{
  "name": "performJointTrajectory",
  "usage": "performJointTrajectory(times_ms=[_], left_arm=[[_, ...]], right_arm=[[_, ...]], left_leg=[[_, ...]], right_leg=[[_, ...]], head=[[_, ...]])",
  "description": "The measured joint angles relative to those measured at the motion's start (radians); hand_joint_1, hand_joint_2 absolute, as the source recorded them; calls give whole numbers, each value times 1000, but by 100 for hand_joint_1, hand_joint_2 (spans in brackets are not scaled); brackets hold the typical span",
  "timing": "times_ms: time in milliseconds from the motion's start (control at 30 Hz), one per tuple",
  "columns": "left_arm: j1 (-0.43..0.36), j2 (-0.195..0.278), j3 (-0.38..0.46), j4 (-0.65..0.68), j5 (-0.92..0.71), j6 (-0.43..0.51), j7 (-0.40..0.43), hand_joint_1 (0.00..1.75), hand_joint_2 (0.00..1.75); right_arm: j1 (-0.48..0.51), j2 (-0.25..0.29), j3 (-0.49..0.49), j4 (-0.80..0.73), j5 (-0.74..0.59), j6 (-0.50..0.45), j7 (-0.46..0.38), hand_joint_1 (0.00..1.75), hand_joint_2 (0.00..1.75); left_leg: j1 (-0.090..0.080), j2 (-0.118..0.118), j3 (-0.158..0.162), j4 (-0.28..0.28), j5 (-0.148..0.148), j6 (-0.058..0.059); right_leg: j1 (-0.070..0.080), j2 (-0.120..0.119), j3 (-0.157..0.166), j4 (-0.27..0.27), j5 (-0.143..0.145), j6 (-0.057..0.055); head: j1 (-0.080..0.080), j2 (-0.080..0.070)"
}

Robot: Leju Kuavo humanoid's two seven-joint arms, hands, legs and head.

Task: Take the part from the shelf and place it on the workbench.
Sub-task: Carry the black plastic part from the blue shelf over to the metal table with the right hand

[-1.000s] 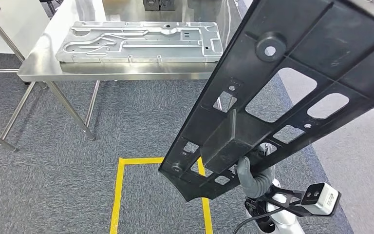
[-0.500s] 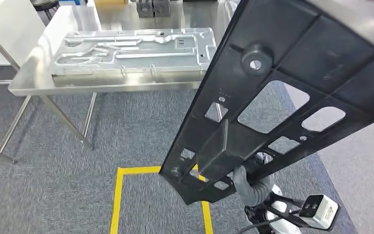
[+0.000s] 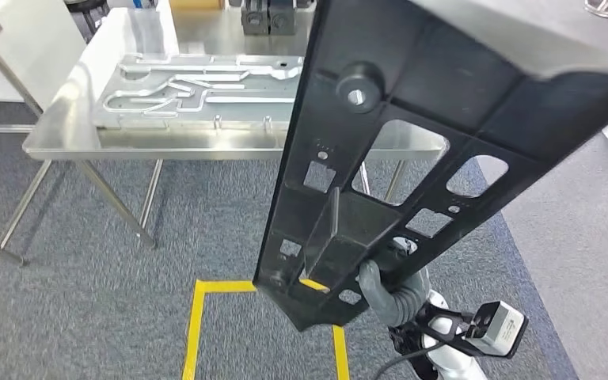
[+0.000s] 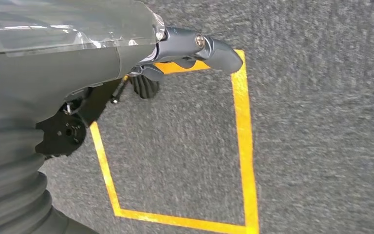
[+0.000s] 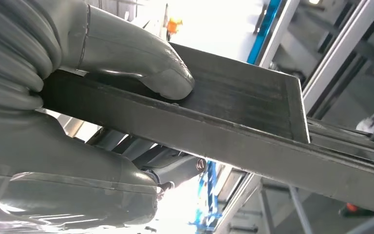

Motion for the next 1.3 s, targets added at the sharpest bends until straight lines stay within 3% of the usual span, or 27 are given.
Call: performJointTrajectory(times_ms=[67, 100, 133, 233, 300, 400, 467, 567, 600, 633, 667, 733, 800, 867, 933, 1000, 1067, 1100, 1133, 1167, 1233, 1300], left_arm=[[1, 0, 0, 0, 0, -2, -1, 0, 175], [2, 0, 0, 0, 0, -3, -1, 0, 175], [3, 0, 0, 0, 0, -4, -1, 0, 175], [3, -1, 0, 0, 0, -4, 1, 0, 175], [1, -4, 2, 1, 0, -3, 4, 0, 175], [-1, -4, 4, 1, 0, 0, 8, 0, 175], [-3, -3, 5, 1, 0, 1, 10, 0, 175], [-6, -4, 5, 1, 0, 1, 12, 0, 175], [-5, -4, 5, 1, 0, 1, 12, 0, 175], [-4, -3, 5, 1, 1, 1, 12, 0, 175], [-3, -3, 5, 1, 1, 1, 12, 0, 175], [-3, -2, 5, 1, 1, 2, 12, 0, 175], [-3, -1, 5, 1, 0, 1, 12, 0, 175], [-3, 0, 5, 1, 0, 0, 11, 0, 175], [-2, 0, 6, 1, 1, 0, 11, 0, 175], [-4, 0, 6, 1, 0, -1, 11, 0, 175], [-6, 1, 6, 1, 0, -1, 10, 0, 175], [-5, 1, 6, 1, 0, 0, 10, 0, 175], [-5, 1, 6, 1, 0, 0, 10, 0, 175], [-5, 1, 6, 1, 0, 0, 10, 0, 175], [-4, 0, 6, 1, 0, 1, 10, 0, 175], [-5, -1, 6, 1, 0, 1, 10, 0, 175]], right_arm=[[3, 0, 0, 2, -7, 0, -8, 175, 175], [6, 0, 0, 4, -11, 0, -10, 175, 175], [7, 0, 0, 6, -13, 0, -12, 175, 175], [9, -1, 0, 8, -15, 1, -15, 175, 175], [7, 0, 0, 9, -16, 2, -16, 175, 175], [2, 1, 0, 9, -20, 3, -15, 175, 175], [-7, 3, 0, 9, -26, 5, -11, 175, 175], [-16, 7, 0, 9, -30, 7, 0, 175, 175], [-16, 7, 0, 10, -31, 8, 2, 175, 175], [-16, 8, 0, 11, -32, 9, 2, 175, 175], [-16, 8, 0, 11, -33, 10, 2, 175, 175], [-16, 8, 0, 11, -35, 10, 2, 175, 175], [-16, 8, -1, 11, -38, 10, 2, 175, 175], [-16, 8, -4, 11, -42, 7, 2, 175, 175], [-16, 8, -8, 9, -43, 3, 1, 175, 175], [-16, 8, -10, 7, -44, 0, -1, 175, 175], [-13, 8, -12, 6, -45, -1, -1, 175, 175], [-11, 8, -12, 6, -45, -1, -1, 175, 175], [-8, 8, -12, 6, -45, -1, -1, 175, 175], [-7, 8, -13, 6, -45, -1, -1, 175, 175], [-7, 8, -14, 6, -45, 0, -1, 175, 175], [-7, 8, -15, 5, -44, 0, -1, 175, 175]], left_leg=[[-1, -4, 10, -1, -10, 4], [-2, -5, 17, 0, -17, 4], [-3, -7, 26, 0, -24, 4], [-7, -10, 59, -1, -49, -2], [-8, -12, 72, -4, -61, -11], [-11, -11, 80, 15, -58, -30], [-10, -7, 59, 72, -80, -38], [-1, -3, -46, 240, -161, -52], [1, -3, -74, 272, -171, -55], [3, -2, -87, 270, -158, -57], [6, -1, -80, 232, -122, -59], [9, 3, -40, 102, -38, -62], [6, 9, -14, 27, -22, -51], [4, 10, -11, 20, -27, -32], [7, 8, 1, 16, -13, -19], [6, 8, 12, 14, -16, -9], [4, 7, 15, 14, -22, -3], [2, 6, 17, 14, -26, -2], [0, 5, 22, 14, -31, -2], [-2, 4, 29, 14, -36, -2], [-6, 2, 48, 12, -49, -4], [-7, 1, 60, 9, -59, -11]], right_leg=[[-1, 1, -86, 117, -44, 5], [-2, 1, -116, 141, -50, 5], [-2, 1, -128, 131, -34, 2], [3, 3, -83, -44, 97, -13], [12, 7, -60, -115, 122, -26], [9, 9, -38, -135, 126, -45], [2, 7, -17, -145, 126, -52], [3, 4, -5, -147, 112, -57], [3, 5, -1, -146, 107, -57], [2, 5, 4, -146, 102, -55], [1, 5, 11, -145, 97, -52], [-1, 5, 28, -143, 84, -44], [0, 4, 35, -141, 73, -31], [2, 4, 38, -132, 69, -16], [1, 4, 39, -110, 59, -4], [-3, 4, 1, -37, 18, 3], [-4, 4, -76, 88, -35, 8], [-4, 4, -110, 132, -46, 8], [-4, 4, -129, 145, -36, 6], [-3, 4, -128, 119, -6, 1], [3, 4, -83, -8, 81, -14], [13, 4, -52, -94, 96, -29]], head=[[0, 0], [0, 0], [0, 0], [0, 0], [0, 0], [0, 0], [0, 0], [-1, 0], [-1, 0], [-1, 0], [-1, 0], [-1, 0], [-1, 0], [-1, 0], [-1, 0], [-1, 0], [-1, 0], [-1, 0], [-1, 0], [-1, 0], [-1, 0], [0, 0]])
